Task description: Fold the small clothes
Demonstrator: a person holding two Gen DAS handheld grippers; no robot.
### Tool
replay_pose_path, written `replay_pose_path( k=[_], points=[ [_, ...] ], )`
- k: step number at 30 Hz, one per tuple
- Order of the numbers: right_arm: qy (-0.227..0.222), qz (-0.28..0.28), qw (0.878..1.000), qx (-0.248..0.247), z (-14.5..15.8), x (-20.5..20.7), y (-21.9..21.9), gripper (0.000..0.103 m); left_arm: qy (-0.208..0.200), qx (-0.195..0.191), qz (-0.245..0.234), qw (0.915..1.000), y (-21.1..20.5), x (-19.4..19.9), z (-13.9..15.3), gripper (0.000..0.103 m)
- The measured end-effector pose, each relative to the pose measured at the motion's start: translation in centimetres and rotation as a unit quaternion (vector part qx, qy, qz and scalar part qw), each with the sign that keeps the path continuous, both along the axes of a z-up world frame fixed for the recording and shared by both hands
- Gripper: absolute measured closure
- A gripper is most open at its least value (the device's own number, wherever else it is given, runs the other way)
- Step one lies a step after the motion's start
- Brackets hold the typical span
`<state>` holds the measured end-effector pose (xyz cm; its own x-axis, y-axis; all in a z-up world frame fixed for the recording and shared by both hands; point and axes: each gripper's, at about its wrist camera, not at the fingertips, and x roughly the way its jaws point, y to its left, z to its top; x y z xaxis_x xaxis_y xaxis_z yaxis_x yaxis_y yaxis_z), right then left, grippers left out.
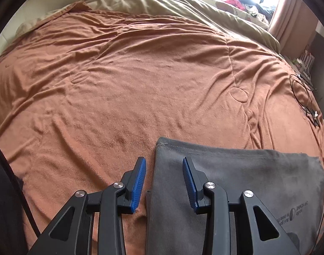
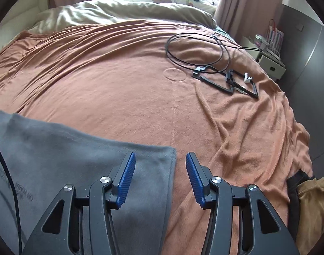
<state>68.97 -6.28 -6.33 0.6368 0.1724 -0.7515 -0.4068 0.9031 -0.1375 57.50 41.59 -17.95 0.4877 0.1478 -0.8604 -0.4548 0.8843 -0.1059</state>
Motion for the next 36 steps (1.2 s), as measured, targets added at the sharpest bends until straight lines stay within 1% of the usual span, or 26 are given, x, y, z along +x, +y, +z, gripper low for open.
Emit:
replay_pose_path(
  k=[3, 8, 10, 13, 15, 17, 20, 22, 24, 26, 28, 30, 33, 36],
  points=[
    [0.018, 0.014, 1.0, 0.004, 0.1, -1.4, -0.5, 0.056, 0.006, -0.011, -0.011, 0.9999, -0.9, -0.8, -0.4, 0.065],
    [0.052, 0.038, 0.998, 0.018, -0.5, -2.8, -1.3, 0.07, 0.025, -0.015, -0.021, 0.9994, -1.8, -1.9, -1.9, 0.067],
    [0.067, 0.043, 0.997, 0.018, -1.1, -2.7, -1.6, 0.074, 0.034, -0.015, -0.02, 0.9991, -1.8, -2.1, -2.7, 0.068],
    [0.079, 0.039, 0.996, 0.001, -2.4, -1.8, -1.9, 0.077, 0.068, 0.015, -0.013, 0.9975, -1.5, -1.8, -4.1, 0.068],
    [0.086, 0.032, 0.996, -0.002, -3.3, -1.1, -1.9, 0.078, 0.077, -0.001, -0.007, 0.997, -0.7, -1.7, -5.2, 0.068],
    [0.079, 0.027, 0.997, -0.004, -3.7, -0.8, -1.6, 0.081, 0.07, -0.003, -0.003, 0.9975, -0.3, -1.7, -5.5, 0.068],
    [0.071, 0.013, 0.997, -0.001, -3.7, -0.1, -1.1, 0.081, 0.078, 0.029, -0.01, 0.9965, -1.0, -1.4, -5.3, 0.067],
    [0.066, 0.002, 0.998, -0.008, -3.6, 0.3, -0.7, 0.082, 0.081, 0.038, -0.004, 0.996, -1.0, -1.1, -5.0, 0.067],
    [0.064, -0.013, 0.998, -0.018, -3.5, 0.5, -0.1, 0.083, 0.088, 0.039, 0.007, 0.9954, -0.8, -0.5, -4.5, 0.068],
    [0.055, -0.028, 0.998, -0.027, -2.5, 0.6, 0.5, 0.083, 0.078, 0.049, 0.019, 0.9955, -0.8, -0.1, -3.0, 0.069],
    [0.047, -0.011, 0.999, -0.015, -1.5, 0.1, 1.7, 0.083, 0.053, 0.042, 0.012, 0.9977, -1.5, 0.2, -1.3, 0.069],
    [0.041, 0.009, 0.999, -0.014, -0.7, -0.6, 3.2, 0.083, 0.041, 0.04, -0.005, 0.9983, -2.7, 0.7, -0.3, 0.069],
    [0.047, 0.032, 0.998, -0.006, -0.6, -0.9, 4.5, 0.083, 0.034, 0.034, -0.034, 0.9982, -5.0, 1.8, 0.0, 0.069],
    [0.06, 0.047, 0.997, 0.011, -1.1, -0.9, 6.0, 0.083, 0.026, 0.009, -0.053, 0.9982, -6.8, 2.9, -0.5, 0.069]
  ],
)
